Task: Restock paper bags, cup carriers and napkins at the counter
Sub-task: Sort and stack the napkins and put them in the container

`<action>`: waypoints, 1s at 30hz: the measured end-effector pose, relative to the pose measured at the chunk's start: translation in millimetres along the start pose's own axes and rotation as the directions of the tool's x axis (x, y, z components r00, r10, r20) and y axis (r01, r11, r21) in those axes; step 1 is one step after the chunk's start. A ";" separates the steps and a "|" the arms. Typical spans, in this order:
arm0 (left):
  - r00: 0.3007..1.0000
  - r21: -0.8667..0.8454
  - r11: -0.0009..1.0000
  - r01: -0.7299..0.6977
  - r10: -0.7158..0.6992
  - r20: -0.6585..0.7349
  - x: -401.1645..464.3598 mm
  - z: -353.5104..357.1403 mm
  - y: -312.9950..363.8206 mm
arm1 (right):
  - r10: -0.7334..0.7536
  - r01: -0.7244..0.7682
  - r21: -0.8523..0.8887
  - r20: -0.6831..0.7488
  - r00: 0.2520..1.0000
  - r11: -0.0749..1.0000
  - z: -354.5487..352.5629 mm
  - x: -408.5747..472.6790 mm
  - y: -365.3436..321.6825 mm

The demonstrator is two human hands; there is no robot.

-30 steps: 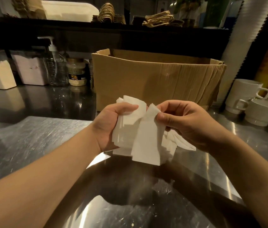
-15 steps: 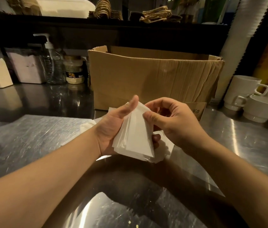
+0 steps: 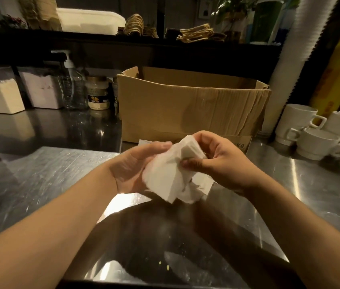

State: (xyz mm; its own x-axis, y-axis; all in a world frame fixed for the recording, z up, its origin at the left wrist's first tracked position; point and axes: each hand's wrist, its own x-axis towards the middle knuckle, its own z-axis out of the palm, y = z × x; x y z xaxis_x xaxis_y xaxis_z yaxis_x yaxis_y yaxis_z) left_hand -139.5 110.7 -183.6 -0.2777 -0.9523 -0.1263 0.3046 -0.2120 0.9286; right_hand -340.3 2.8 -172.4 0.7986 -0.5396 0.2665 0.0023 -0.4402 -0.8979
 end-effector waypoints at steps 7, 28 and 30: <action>0.873 0.538 0.839 -0.074 0.315 -0.371 -17.7 35.1 -23.7 | 0.074 -0.040 0.177 -0.187 0.980 0.983 16.8 -50.7 5.5; 0.846 0.828 0.552 0.102 0.390 -0.363 -45.8 42.4 -63.1 | 0.213 -0.244 -0.130 -0.214 0.953 0.961 44.4 -89.7 -1.7; 0.814 0.789 0.611 0.069 0.422 -0.398 -45.5 38.4 -64.2 | 0.193 -0.255 -0.312 -0.217 0.957 0.915 37.2 -85.5 -5.0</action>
State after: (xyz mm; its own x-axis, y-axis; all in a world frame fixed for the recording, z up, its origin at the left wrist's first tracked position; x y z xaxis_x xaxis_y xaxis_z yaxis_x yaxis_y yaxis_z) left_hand -181.4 176.2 -224.1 0.2654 -0.9524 0.1499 -0.5515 -0.0224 0.8339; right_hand -386.2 77.8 -203.8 0.6343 -0.7569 0.1573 -0.3895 -0.4887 -0.7807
